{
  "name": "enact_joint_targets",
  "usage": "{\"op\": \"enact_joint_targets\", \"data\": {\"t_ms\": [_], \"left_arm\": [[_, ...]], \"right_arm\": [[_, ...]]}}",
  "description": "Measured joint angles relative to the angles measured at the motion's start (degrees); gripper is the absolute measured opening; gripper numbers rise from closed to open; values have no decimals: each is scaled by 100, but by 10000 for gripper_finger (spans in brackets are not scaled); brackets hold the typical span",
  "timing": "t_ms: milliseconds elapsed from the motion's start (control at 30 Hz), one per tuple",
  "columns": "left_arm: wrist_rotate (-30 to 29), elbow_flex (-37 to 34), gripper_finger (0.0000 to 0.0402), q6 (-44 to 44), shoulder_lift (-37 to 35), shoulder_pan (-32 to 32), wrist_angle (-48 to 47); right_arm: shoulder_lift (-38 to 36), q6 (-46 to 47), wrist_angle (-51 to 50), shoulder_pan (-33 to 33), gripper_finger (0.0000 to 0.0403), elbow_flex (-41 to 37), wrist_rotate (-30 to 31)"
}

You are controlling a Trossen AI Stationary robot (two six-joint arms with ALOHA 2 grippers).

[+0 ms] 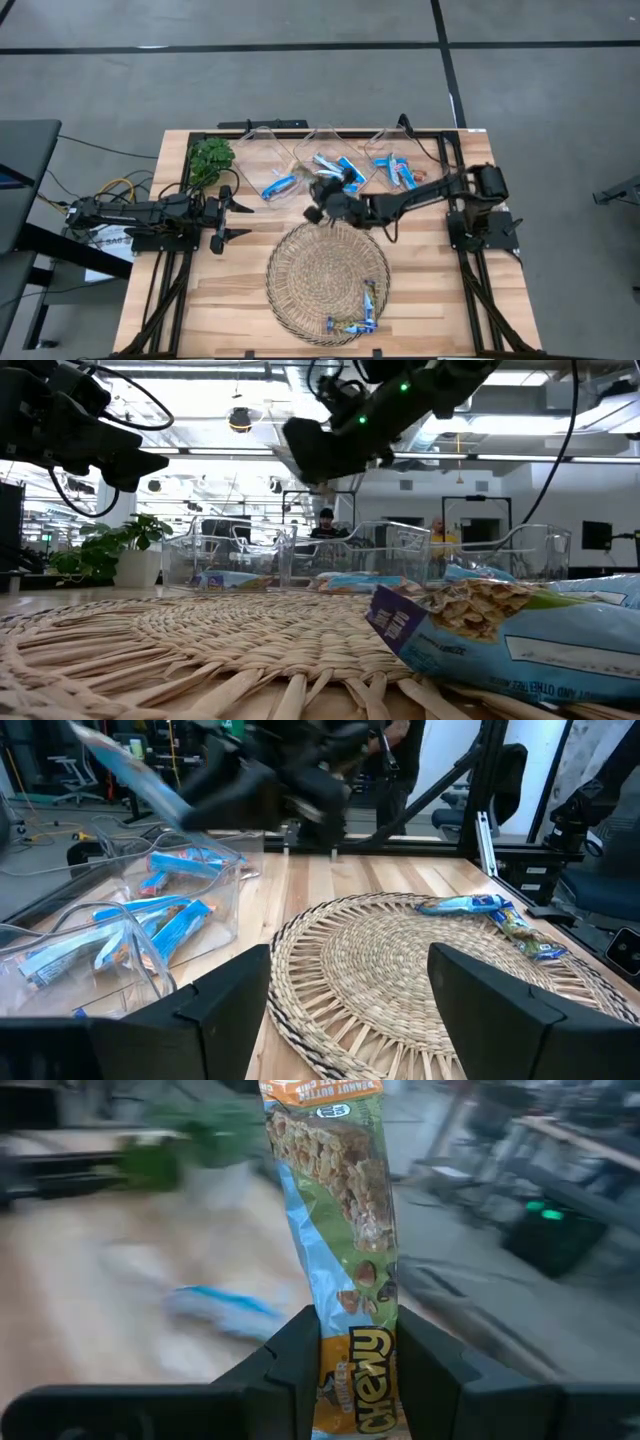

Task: Pick and place Granola Bars by type
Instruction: Put the yellow granola bar into the middle transparent bin

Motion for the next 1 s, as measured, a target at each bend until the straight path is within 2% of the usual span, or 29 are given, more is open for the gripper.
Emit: {"op": "enact_joint_targets", "data": {"t_ms": [100,233,367,467,633,800,1000], "left_arm": [[1,0,265,0,0,-1,0],[0,-1,265,0,0,0,0],[0,-1,265,-2,0,-2,-1],[0,0,265,0,0,-2,-2],[0,-2,265,0,0,-2,-2],[2,0,265,0,0,-2,-2],[0,-2,265,0,0,0,0]], "right_arm": [[-260,70,-558,-230,100,2,158],[-623,604,-1724,-528,100,2,75],[-880,1241,-2859,-840,100,3,-363],[-944,1490,-3356,-1074,100,2,-861],[-877,1552,-3736,-1441,100,-2,-1619],[-733,1358,-3759,-1585,100,-13,-1877],[-743,1129,-3725,-1579,117,2,-1852]]}}
